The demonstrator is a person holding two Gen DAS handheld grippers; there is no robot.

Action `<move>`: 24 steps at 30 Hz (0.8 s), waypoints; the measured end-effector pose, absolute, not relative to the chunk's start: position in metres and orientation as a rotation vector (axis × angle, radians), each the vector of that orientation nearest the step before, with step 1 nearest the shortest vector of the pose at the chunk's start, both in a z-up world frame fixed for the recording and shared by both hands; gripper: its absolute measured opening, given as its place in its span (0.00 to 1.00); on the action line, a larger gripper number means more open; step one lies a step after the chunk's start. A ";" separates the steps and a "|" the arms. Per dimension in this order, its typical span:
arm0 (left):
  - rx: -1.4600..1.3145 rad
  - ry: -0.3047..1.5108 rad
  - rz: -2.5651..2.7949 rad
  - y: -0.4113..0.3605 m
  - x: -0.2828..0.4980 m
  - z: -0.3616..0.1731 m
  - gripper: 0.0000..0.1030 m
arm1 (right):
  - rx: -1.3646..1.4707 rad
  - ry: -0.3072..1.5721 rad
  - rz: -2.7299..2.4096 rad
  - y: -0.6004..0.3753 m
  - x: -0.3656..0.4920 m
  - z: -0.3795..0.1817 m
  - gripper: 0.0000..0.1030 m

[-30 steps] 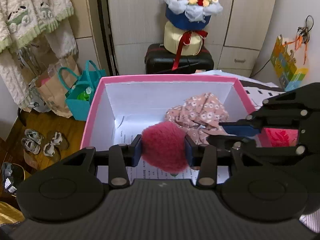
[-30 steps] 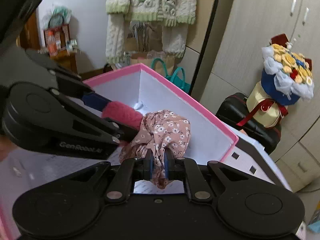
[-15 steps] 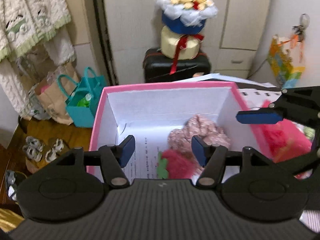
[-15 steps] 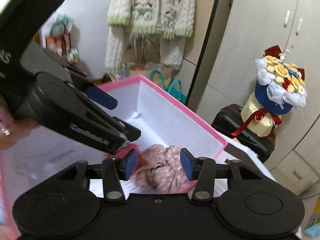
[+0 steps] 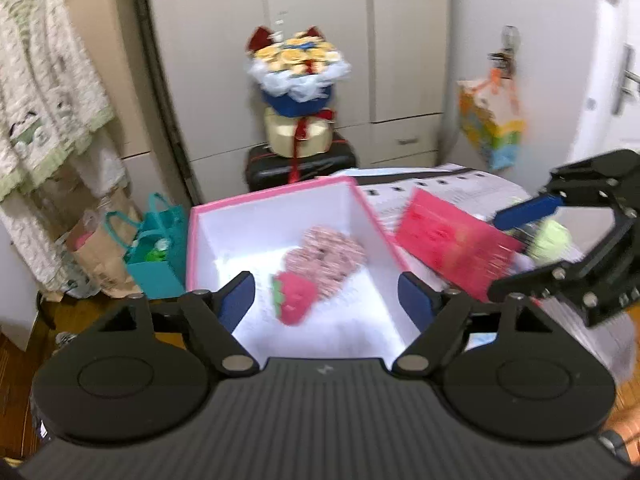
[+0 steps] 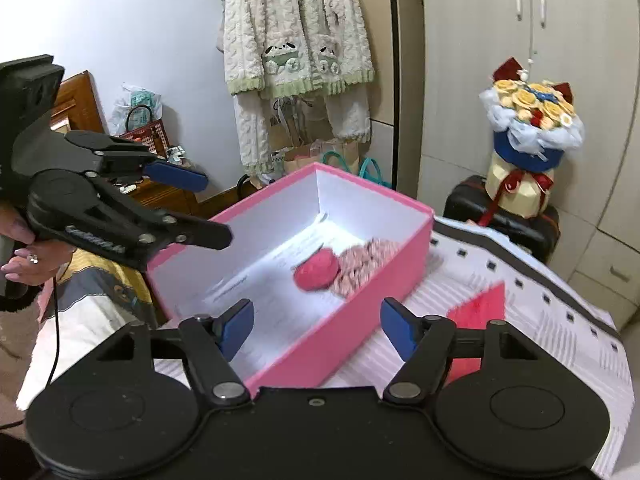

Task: Organize soft objects
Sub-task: 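Move the right tool to the blue-white wet-wipes pack and grasp it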

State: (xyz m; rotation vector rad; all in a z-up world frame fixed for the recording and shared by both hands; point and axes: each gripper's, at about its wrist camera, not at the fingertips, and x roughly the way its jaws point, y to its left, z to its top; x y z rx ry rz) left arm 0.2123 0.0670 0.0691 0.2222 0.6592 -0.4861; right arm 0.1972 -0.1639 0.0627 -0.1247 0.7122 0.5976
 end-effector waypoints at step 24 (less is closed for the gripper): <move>0.256 0.715 -0.762 -0.013 0.094 -0.003 0.75 | -0.268 0.646 0.506 -0.193 0.054 -0.021 0.73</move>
